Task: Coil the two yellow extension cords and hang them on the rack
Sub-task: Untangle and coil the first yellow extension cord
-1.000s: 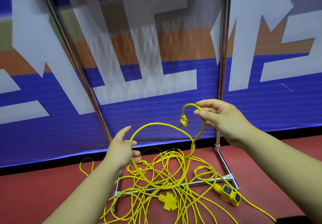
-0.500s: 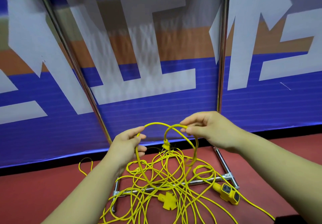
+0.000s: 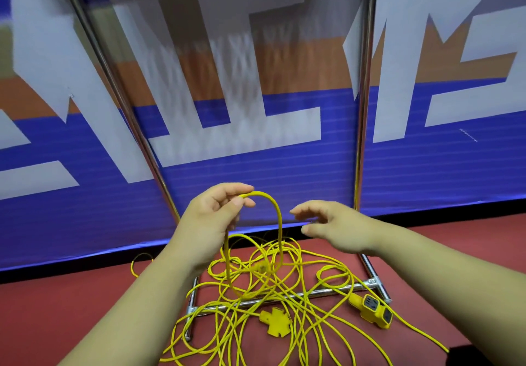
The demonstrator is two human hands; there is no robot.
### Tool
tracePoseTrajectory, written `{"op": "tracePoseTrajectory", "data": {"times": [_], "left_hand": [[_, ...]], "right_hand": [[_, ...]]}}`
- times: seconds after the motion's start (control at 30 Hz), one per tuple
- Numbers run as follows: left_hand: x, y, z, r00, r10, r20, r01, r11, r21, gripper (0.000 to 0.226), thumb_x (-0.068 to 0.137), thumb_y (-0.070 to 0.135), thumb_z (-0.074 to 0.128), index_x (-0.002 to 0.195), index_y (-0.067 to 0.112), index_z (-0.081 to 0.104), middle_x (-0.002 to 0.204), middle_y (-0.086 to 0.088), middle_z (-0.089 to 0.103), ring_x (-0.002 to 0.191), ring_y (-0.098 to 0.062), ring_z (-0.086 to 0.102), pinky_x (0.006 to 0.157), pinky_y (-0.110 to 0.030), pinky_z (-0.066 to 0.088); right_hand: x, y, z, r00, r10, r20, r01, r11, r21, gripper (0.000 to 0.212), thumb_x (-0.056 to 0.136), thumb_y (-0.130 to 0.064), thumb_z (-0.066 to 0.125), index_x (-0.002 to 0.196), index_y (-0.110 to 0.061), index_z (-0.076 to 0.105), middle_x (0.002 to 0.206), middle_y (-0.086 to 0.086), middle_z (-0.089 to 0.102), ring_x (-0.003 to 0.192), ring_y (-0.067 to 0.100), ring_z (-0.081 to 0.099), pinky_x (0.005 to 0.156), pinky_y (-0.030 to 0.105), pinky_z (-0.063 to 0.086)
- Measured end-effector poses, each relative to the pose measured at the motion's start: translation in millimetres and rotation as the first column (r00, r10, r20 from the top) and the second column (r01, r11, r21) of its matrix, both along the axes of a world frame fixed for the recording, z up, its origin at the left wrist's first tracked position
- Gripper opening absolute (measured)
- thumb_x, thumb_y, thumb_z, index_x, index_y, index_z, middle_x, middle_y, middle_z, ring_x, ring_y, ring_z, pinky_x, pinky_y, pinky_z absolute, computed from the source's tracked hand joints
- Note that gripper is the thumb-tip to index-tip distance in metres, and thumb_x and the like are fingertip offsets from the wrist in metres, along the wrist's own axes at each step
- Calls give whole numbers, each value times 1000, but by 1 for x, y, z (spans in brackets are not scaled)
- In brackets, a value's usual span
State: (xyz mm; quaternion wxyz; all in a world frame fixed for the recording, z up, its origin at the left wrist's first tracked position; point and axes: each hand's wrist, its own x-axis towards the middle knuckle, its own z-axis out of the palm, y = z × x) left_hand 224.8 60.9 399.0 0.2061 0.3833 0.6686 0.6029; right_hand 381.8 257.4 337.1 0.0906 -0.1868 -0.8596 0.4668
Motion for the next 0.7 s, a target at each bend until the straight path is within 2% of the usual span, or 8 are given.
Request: {"op": "tracePoseTrajectory", "data": {"times": [0.03, 0.13, 0.23, 0.4, 0.47, 0.53, 0.6, 0.7], "left_hand": [[0, 0, 2, 1000, -6, 24, 5, 1000, 31, 27, 99, 2, 52, 106, 20, 71, 88, -1, 74, 67, -14, 48, 65, -27, 41], [-1, -1, 4, 995, -9, 94, -1, 994, 109, 29, 100, 1, 50, 105, 19, 71, 88, -1, 72, 66, -12, 48, 63, -26, 41], [-4, -2, 4, 980, 0, 199, -35, 984, 175, 28, 100, -1, 46, 106, 14, 69, 85, -1, 71, 65, -10, 49, 61, -23, 41], [-7, -3, 5, 946, -51, 319, -32, 968, 248, 28, 100, -3, 43, 107, 12, 66, 84, -2, 69, 64, -8, 51, 58, -21, 42], [-6, -2, 6, 940, -63, 335, -28, 965, 259, 28, 101, -3, 42, 108, 11, 65, 83, -2, 68, 63, -8, 51, 58, -22, 42], [-9, -2, 3, 942, -41, 334, -48, 966, 252, 28, 101, -2, 42, 108, 12, 66, 84, -2, 68, 64, -9, 50, 59, -23, 42], [-17, -3, -2, 950, 46, 310, -116, 971, 210, 28, 100, -2, 45, 107, 14, 67, 84, -2, 69, 64, -9, 50, 59, -25, 43], [-31, -4, -17, 957, 250, 145, -257, 966, 30, 26, 100, 5, 51, 106, 23, 70, 95, -5, 72, 73, -12, 57, 70, -33, 51]], "right_hand": [[-2, -2, -2, 1000, 31, 1, -31, 999, -26, 40, 93, -14, 68, 131, -25, 60, 131, -7, 62, 114, 6, 63, 94, 12, 47], [-9, -9, -9, 998, 61, -21, -63, 993, -100, 38, 91, -14, 70, 122, -34, 60, 128, -10, 63, 107, 19, 69, 98, 37, 53], [-14, -12, -14, 998, 23, -56, -29, 994, -110, 27, 89, -15, 73, 112, -28, 67, 113, -8, 70, 103, 22, 70, 98, 45, 52], [-19, -18, -17, 1000, 26, -1, -26, 985, -169, 50, 87, -26, 75, 132, -32, 54, 126, -6, 65, 99, 18, 73, 96, 41, 54], [-23, -19, -21, 999, 43, 31, -40, 994, -103, 38, 88, -28, 74, 124, -32, 64, 114, -6, 72, 95, 13, 71, 97, 43, 53], [-25, -17, -20, 998, 46, 46, -43, 997, -61, 15, 90, -20, 72, 103, -27, 73, 96, -3, 76, 83, 10, 66, 87, 40, 54], [-24, -13, -14, 999, 6, 35, -1, 992, -126, 8, 91, -12, 69, 96, -16, 74, 84, 5, 75, 74, 13, 66, 73, 34, 54], [-17, -6, -1, 997, -79, -25, 67, 945, -321, 6, 95, -6, 63, 96, -6, 69, 78, 7, 72, 66, 14, 69, 62, 25, 54]]}}
